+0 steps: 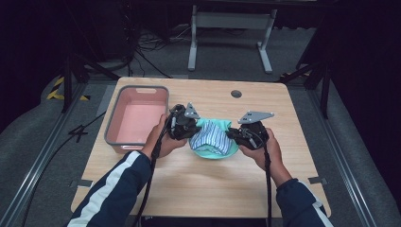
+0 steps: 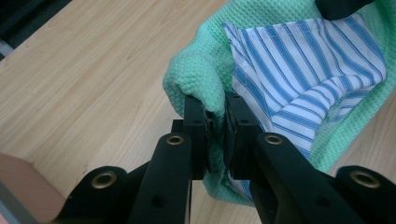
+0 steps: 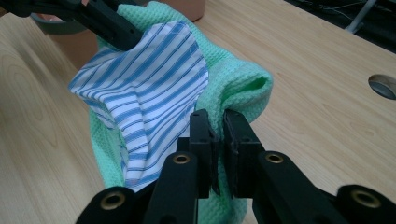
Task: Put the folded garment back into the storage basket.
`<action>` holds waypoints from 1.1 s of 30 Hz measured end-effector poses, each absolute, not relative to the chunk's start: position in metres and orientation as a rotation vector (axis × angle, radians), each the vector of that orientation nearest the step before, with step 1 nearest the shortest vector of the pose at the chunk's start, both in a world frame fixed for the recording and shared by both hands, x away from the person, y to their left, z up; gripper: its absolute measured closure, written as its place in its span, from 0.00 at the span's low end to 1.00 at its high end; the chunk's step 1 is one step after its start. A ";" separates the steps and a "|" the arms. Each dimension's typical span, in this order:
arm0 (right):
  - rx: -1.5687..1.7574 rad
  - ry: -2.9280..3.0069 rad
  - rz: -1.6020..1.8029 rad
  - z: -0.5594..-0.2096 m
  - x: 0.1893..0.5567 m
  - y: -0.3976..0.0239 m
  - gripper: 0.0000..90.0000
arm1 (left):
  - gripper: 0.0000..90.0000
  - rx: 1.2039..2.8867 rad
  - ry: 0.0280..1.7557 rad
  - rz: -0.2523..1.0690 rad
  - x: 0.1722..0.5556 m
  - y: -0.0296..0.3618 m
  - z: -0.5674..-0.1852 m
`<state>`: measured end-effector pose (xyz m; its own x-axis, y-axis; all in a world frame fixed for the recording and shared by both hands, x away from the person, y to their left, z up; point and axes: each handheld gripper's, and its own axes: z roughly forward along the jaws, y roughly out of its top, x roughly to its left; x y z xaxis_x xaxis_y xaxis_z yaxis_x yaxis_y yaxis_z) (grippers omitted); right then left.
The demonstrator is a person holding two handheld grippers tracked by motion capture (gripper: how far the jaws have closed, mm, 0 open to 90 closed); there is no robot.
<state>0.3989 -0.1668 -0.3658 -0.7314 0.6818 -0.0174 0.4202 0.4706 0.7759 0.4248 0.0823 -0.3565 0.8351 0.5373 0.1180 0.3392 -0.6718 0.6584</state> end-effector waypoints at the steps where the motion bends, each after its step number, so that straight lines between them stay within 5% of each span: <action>1: 0.928 2.399 1.131 -0.364 0.400 -0.165 0.92 | 0.90 2.365 0.638 0.401 0.425 0.082 -0.356; 33: 0.804 2.423 1.175 -0.336 0.419 -0.103 0.92 | 0.90 2.320 0.738 0.482 0.425 0.141 -0.329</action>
<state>0.4185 -0.1028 -0.3358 -0.7864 0.6159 -0.0474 0.3442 0.5005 0.7944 0.4251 0.1409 -0.3286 0.7742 0.6167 0.1428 0.3786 -0.6319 0.6763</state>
